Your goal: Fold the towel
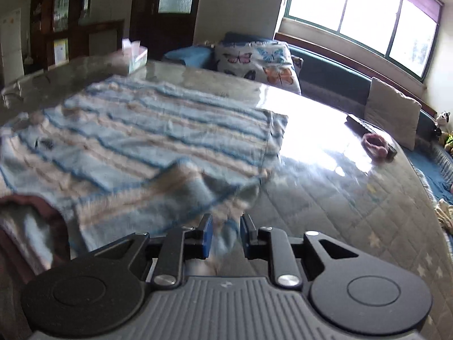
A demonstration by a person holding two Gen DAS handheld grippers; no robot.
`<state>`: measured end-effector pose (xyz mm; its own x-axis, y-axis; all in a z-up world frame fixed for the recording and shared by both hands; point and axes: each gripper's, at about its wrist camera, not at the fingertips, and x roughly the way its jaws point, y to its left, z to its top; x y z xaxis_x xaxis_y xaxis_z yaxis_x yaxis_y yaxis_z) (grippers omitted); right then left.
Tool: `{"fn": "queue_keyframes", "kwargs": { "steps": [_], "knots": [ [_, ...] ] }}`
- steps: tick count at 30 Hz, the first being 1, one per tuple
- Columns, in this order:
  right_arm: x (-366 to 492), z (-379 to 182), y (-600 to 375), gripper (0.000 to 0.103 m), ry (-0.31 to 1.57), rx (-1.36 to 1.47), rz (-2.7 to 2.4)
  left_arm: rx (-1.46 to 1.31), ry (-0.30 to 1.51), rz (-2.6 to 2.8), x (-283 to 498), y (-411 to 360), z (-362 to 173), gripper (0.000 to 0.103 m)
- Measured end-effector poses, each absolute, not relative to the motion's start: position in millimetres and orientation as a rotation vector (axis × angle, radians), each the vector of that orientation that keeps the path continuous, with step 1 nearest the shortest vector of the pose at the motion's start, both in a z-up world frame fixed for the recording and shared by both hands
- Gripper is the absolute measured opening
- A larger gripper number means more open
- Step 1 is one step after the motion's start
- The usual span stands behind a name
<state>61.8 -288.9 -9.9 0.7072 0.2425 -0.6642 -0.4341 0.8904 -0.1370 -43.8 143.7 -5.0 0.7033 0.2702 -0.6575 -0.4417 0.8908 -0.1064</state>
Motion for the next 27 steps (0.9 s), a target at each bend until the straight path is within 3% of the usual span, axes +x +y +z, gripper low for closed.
{"fn": "queue_keyframes", "kwargs": {
  "steps": [8,19,22,24,27],
  "knots": [
    [92,-19,-277,0.020,0.715,-0.275,0.383,-0.310,0.678,0.409,-47,151,-1,0.059],
    [55,-11,-242,0.029,0.649,-0.361,0.536,-0.368,0.655,0.490,-52,161,-3,0.059],
    [51,-14,-238,0.030,0.657,-0.362,0.545,-0.394,0.659,0.471,-51,168,-6,0.036],
    [49,-16,-237,0.031,0.661,-0.357,0.545,-0.396,0.653,0.457,-51,171,-7,0.010],
    [46,-16,-237,0.034,0.662,-0.353,0.542,-0.413,0.615,0.412,-55,172,-3,0.005]
  ]
}}
